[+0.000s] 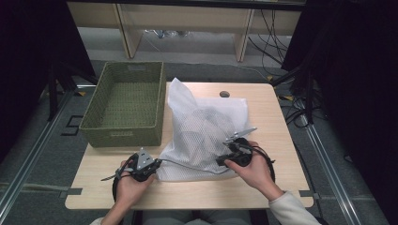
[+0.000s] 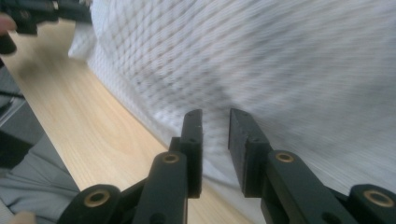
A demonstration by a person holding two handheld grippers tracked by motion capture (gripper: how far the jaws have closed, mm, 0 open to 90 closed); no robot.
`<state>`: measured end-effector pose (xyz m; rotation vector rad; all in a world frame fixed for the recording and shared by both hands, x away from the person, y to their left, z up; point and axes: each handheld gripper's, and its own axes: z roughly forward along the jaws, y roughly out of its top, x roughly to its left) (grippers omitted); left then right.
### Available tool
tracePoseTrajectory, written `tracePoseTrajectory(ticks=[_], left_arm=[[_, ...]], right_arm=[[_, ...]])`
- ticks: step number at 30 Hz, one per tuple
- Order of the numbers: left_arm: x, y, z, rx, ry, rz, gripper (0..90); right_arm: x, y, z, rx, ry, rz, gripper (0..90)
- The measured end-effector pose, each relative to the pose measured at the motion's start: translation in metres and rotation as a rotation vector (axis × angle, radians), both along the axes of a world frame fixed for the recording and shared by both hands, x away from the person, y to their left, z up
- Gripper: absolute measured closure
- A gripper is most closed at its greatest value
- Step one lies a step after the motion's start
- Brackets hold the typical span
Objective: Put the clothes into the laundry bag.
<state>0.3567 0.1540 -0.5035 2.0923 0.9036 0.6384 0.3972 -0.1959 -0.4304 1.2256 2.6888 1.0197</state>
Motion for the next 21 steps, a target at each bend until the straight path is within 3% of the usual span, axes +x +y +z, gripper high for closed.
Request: tracePoseTrajectory(ticks=[1,2,3,5,6,7,8,9,12,13,16,17,20,21], left_arm=[[0.0,0.0,0.0,0.002,0.002,-0.004,84.3],[0.0,-0.001,-0.001,0.0,-0.002,0.007,84.3],[0.001,0.0,0.0,0.02,0.0,-0.005,84.1],[0.0,-0.001,-0.001,0.011,0.0,0.009,84.0],[0.0,-0.001,-0.001,0.011,0.0,0.009,83.8],[0.001,0.0,-0.001,0.018,0.005,-0.002,83.7],[0.001,0.0,-0.001,0.018,0.005,-0.002,83.6],[0.001,-0.001,-0.002,0.016,0.0,0.005,83.6],[0.001,0.0,-0.001,0.02,0.005,0.001,83.5],[0.002,0.003,0.001,0.069,0.021,-0.022,83.6],[0.001,0.002,0.0,0.058,0.018,-0.023,83.7],[0.0,-0.001,-0.002,0.011,0.017,-0.001,83.7],[0.001,-0.001,-0.002,0.013,0.002,0.005,83.9],[0.001,-0.001,-0.002,0.016,0.004,0.002,84.0]], right_arm=[[-0.002,-0.016,0.007,-0.021,-0.015,-0.053,77.5],[-0.002,-0.016,0.007,-0.021,-0.015,-0.053,77.5],[-0.002,-0.03,0.005,-0.055,-0.025,-0.118,77.2],[0.002,-0.046,-0.001,-0.096,0.003,-0.175,76.1],[0.002,-0.046,-0.001,-0.096,0.003,-0.175,76.1],[0.006,-0.059,-0.009,-0.131,0.024,-0.23,75.2],[0.006,-0.059,-0.009,-0.131,0.024,-0.23,75.2],[0.011,-0.07,-0.017,-0.177,0.028,-0.268,72.0],[0.015,-0.079,-0.021,-0.212,0.033,-0.315,65.4],[0.018,-0.086,-0.024,-0.228,0.102,-0.387,60.9],[0.02,-0.094,-0.029,-0.221,0.107,-0.424,57.0],[0.021,-0.096,-0.03,-0.192,0.117,-0.411,56.6],[0.023,-0.095,-0.033,-0.154,0.145,-0.41,55.5],[0.025,-0.093,-0.037,-0.176,0.145,-0.407,55.6]])
